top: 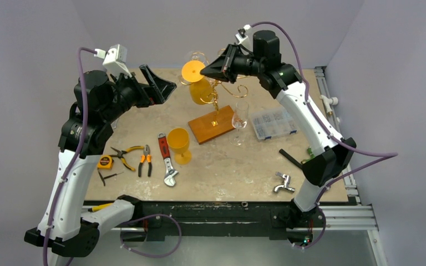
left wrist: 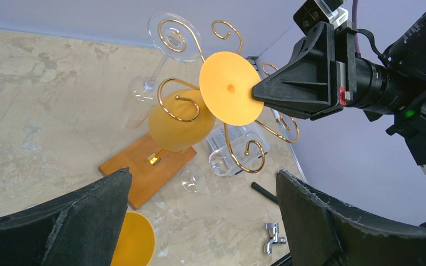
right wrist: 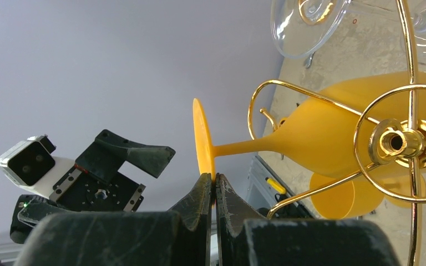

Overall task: Take the wine glass off the wine glass rack
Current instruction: Pick up the wine glass from the wine rack.

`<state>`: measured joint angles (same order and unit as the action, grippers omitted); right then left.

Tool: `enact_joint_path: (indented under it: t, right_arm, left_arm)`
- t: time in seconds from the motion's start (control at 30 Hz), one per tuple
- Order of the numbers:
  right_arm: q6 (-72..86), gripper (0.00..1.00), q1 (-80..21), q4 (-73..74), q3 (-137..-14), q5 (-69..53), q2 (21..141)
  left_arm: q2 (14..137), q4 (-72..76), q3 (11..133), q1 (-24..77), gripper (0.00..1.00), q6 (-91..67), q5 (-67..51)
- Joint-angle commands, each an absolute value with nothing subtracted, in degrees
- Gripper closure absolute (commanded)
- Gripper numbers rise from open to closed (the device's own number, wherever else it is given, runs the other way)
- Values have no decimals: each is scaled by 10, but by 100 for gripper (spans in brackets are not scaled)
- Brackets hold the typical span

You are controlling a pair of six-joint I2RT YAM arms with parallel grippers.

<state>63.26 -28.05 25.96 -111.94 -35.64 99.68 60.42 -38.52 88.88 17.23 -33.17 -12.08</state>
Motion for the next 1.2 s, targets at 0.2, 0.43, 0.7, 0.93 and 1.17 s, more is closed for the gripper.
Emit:
enact_joint_path:
  t: [0.2, 0.43, 0.7, 0.93, 1.17]
  right_arm:
    - [624, 100, -278, 238, -1137, -412, 991]
    - [620, 100, -278, 242, -1130, -425, 991]
    - [633, 100, -284, 213, -1127, -460, 996]
    - [636, 100, -293, 202, -1138, -488, 1007]
    - [635, 100, -299, 196, -1143, -509, 1010]
  left_arm:
    - [600, -369, 914, 167, 2, -314, -128]
    - [601, -369, 914, 167, 2, -317, -130]
    - [603, -369, 915, 167, 2, -320, -130]
    - [605, -372, 918, 167, 4, -322, -134]
    - [611, -390, 932, 167, 9, -333, -138]
